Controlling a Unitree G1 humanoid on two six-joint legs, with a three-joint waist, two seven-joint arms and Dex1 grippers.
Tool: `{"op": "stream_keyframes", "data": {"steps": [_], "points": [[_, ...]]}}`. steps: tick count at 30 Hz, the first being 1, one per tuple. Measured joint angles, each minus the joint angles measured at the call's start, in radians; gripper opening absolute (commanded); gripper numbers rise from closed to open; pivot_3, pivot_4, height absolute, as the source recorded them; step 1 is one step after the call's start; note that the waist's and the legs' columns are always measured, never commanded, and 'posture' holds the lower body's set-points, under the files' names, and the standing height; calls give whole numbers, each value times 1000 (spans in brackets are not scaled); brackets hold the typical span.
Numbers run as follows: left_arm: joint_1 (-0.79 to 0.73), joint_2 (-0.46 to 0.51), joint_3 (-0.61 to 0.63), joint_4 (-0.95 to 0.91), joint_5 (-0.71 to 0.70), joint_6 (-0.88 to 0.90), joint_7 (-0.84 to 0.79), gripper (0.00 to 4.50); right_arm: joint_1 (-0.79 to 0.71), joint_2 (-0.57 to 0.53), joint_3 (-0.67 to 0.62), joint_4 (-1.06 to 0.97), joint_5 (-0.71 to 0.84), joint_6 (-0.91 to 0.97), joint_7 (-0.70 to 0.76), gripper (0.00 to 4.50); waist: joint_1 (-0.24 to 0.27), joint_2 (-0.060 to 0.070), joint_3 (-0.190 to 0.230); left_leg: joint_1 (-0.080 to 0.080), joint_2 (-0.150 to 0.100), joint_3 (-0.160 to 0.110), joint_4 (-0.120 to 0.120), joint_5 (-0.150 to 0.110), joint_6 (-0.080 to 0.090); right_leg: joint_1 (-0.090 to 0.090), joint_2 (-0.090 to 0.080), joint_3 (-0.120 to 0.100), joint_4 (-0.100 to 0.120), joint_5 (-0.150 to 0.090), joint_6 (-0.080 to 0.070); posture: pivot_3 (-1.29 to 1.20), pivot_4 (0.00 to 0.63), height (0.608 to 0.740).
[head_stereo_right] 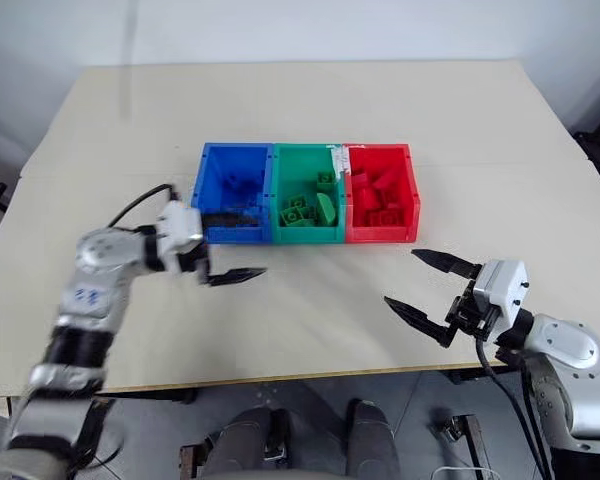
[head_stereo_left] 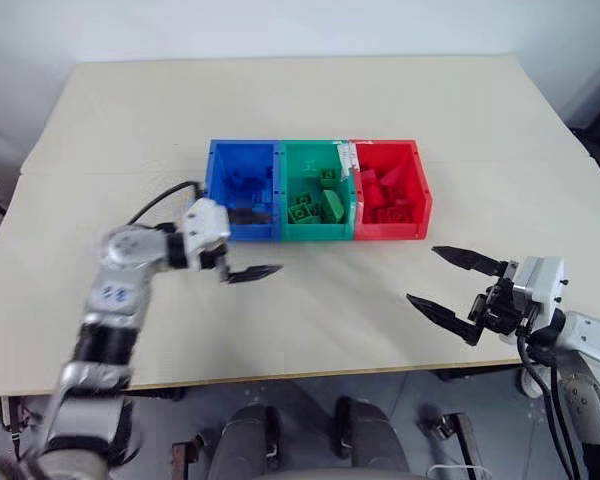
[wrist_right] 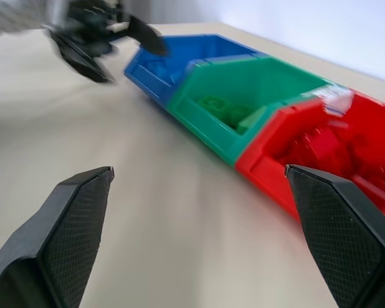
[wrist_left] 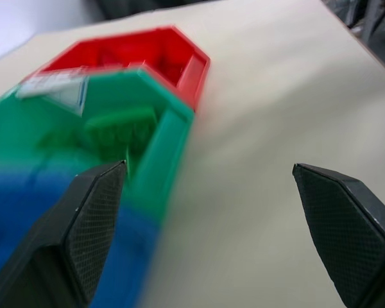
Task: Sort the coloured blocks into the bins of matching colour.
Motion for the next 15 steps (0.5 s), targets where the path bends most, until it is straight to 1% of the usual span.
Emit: {"op": "stream_keyframes", "data": {"steps": [3,5,8,12,15], "points": [[138,71,94,-78,-24,43,25,4408,-46,-6,26,59,-3,-14,59,4500,-1,0,0,0,0,0,0,0,0,1,-1,0,-2,0,0,0,150,740],[216,93,146,-90,-29,50,39,4408,-76,-12,45,102,-12,-24,97,4500,-4,0,0,1,0,0,-1,-1,-1,0,-1,0,-2,0,0,0,150,740],[304,100,205,-90,-30,35,61,4408,-117,-14,61,175,-29,-51,143,4500,-4,0,0,1,0,1,-1,-1,-2,-2,-1,0,-2,0,0,0,150,740],[362,100,232,-93,-29,12,94,4408,-146,-15,61,240,-42,-80,177,4500,-3,0,0,1,0,1,-2,-2,-3,-2,-1,0,-2,0,-1,0,150,740],[370,99,233,-97,-26,-1,117,4408,-147,-15,59,256,-45,-91,180,4500,-4,0,0,1,1,1,-2,-2,-3,-2,-1,0,-2,0,-1,0,150,740]]}}
